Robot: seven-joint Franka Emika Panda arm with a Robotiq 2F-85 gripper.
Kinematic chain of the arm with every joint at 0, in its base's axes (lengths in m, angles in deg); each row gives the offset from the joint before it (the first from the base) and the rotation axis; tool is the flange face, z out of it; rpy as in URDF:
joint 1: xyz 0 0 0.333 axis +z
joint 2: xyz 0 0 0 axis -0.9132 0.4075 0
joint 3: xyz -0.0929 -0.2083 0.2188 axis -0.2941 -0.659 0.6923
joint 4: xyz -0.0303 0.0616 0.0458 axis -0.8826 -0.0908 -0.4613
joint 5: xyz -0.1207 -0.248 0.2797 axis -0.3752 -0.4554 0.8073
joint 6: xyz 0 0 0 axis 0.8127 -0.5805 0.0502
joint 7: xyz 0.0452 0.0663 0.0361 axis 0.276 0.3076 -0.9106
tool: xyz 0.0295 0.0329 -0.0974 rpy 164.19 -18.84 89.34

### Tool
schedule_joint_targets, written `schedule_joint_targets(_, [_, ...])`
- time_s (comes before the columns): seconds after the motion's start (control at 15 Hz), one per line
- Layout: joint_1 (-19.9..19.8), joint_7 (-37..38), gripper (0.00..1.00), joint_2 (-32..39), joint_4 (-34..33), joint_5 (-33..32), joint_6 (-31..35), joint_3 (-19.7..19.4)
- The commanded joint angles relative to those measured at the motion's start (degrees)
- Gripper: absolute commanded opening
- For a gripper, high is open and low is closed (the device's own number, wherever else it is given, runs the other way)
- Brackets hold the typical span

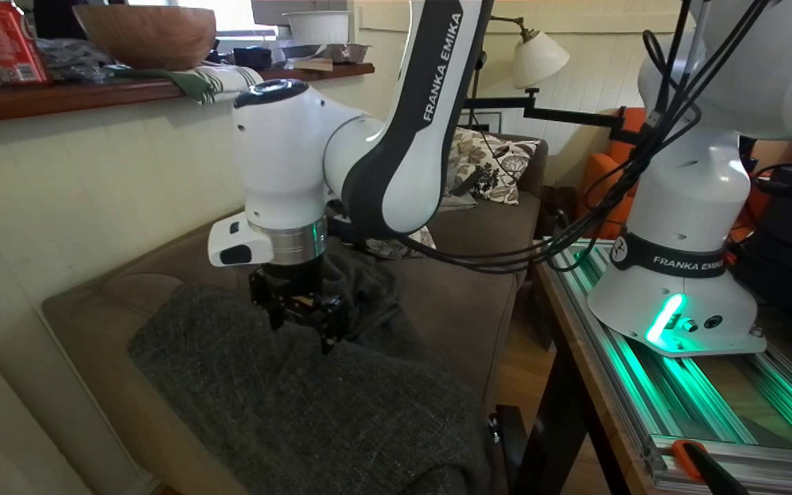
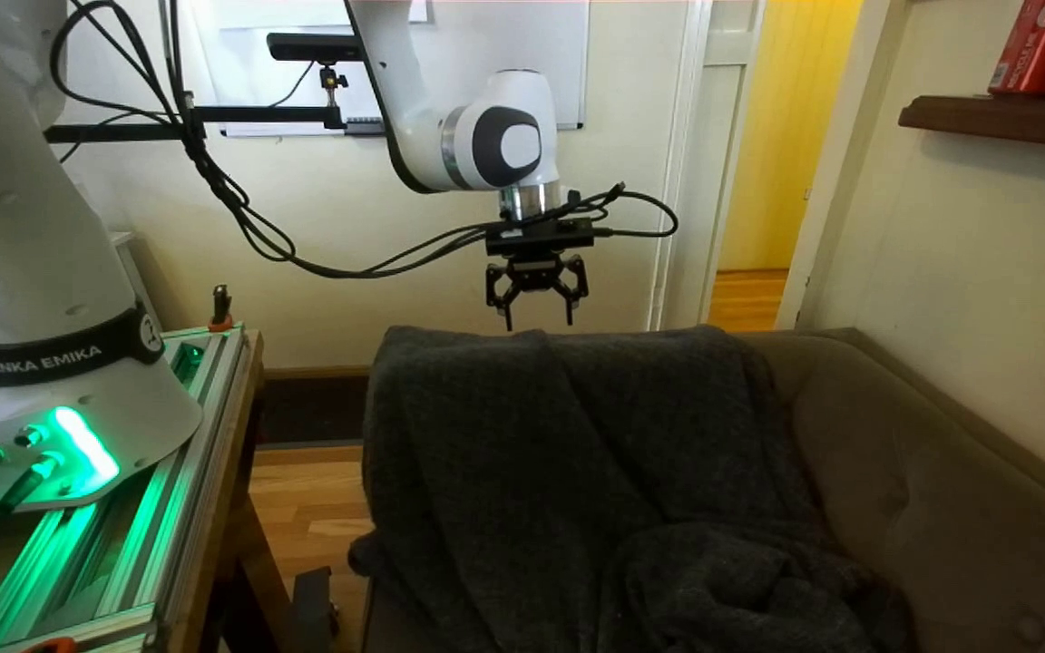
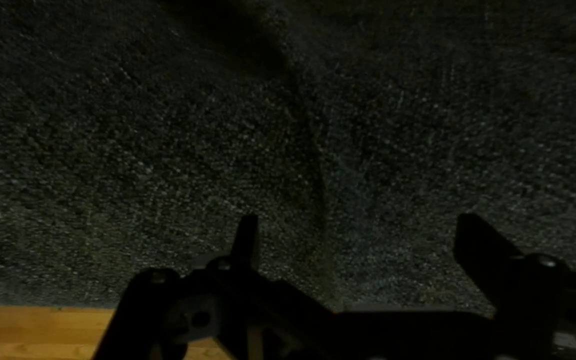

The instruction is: Move the grey blanket off of the arm rest

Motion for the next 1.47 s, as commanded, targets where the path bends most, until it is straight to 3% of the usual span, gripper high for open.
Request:
schedule_joint_targets(0.0, [1.8, 1.7, 1.00, 5.1, -3.6, -3.0, 1.7, -0.9])
schedule_joint_targets(0.07, [2.0, 1.5, 0.75, 6.3, -4.4, -3.2, 1.4, -0.9])
schedule_joint_targets(0.13, [2.2, 1.2, 0.74, 7.3, -5.1, -3.3, 0.7, -0.9])
schedule_joint_targets(0.8, [3.0, 0.9, 0.02, 9.5, -7.7, -3.6, 0.0, -0.7])
schedule_joint_targets(1.0, [2.6, 1.1, 0.00, 8.0, -7.2, -2.6, -1.6, -0.3])
schedule_joint_targets(1.2, [-0.3, 1.3, 0.01, 4.0, -5.8, 0.3, -4.0, 1.1])
schedule_joint_targets(1.4, [-2.1, 5.5, 0.01, -2.1, -4.7, 0.9, -4.2, -1.5])
